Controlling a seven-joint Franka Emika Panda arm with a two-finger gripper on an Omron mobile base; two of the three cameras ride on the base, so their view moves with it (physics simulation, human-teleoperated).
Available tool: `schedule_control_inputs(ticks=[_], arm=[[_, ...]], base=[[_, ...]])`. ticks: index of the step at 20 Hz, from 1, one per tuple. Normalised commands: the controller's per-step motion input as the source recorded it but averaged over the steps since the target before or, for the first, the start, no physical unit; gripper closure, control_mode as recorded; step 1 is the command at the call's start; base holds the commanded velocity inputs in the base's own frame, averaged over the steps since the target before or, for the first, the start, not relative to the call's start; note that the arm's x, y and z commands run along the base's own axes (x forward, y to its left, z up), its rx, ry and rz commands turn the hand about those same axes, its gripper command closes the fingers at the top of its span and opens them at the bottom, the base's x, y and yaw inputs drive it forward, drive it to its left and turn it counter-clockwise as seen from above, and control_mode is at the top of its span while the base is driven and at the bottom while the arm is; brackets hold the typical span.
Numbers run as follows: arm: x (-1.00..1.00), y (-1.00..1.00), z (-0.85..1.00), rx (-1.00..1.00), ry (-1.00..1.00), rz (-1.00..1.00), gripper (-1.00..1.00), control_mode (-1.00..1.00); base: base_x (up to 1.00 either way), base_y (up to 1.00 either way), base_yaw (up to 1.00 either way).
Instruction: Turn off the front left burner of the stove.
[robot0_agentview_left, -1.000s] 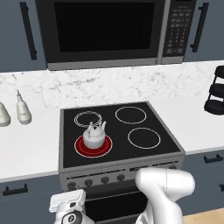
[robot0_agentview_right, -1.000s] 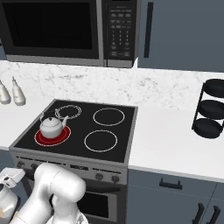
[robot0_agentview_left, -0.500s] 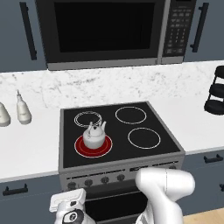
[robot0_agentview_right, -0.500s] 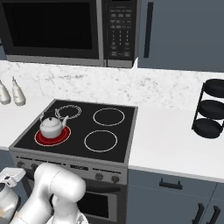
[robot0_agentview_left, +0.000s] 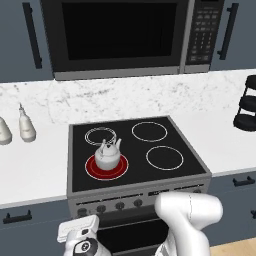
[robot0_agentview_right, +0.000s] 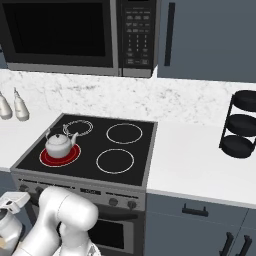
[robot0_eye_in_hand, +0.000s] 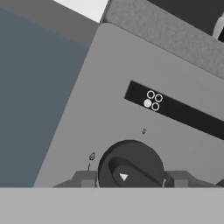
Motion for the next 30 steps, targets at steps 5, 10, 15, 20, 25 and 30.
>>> schedule_control_inputs(ticks=[5, 10, 15, 20, 25, 30], arm=[[0.00, -0.04, 0.00, 0.15, 0.01, -0.03, 1.00, -1.00], [0.00, -0.19, 0.00, 0.32, 0.06, -0.14, 1.00, -1.00], [0.00, -0.06, 0.00, 0.38, 0.03, -0.20, 1.00, -1.00], [0.00, -0.04, -0.02, 0.42, 0.00, -0.20, 1.00, -1.00], [0.00, -0.11, -0.12, 0.46, 0.00, -0.19, 1.00, -1.00], [0.00, -0.29, -0.20, 0.53, -0.09, -0.17, 1.00, -1.00]], base=[[0.00, 0.00, 0.00], [0.00, 0.00, 0.00], [0.00, 0.00, 0.00], [0.00, 0.00, 0.00], [0.00, 0.00, 0.00], [0.00, 0.00, 0.00]])
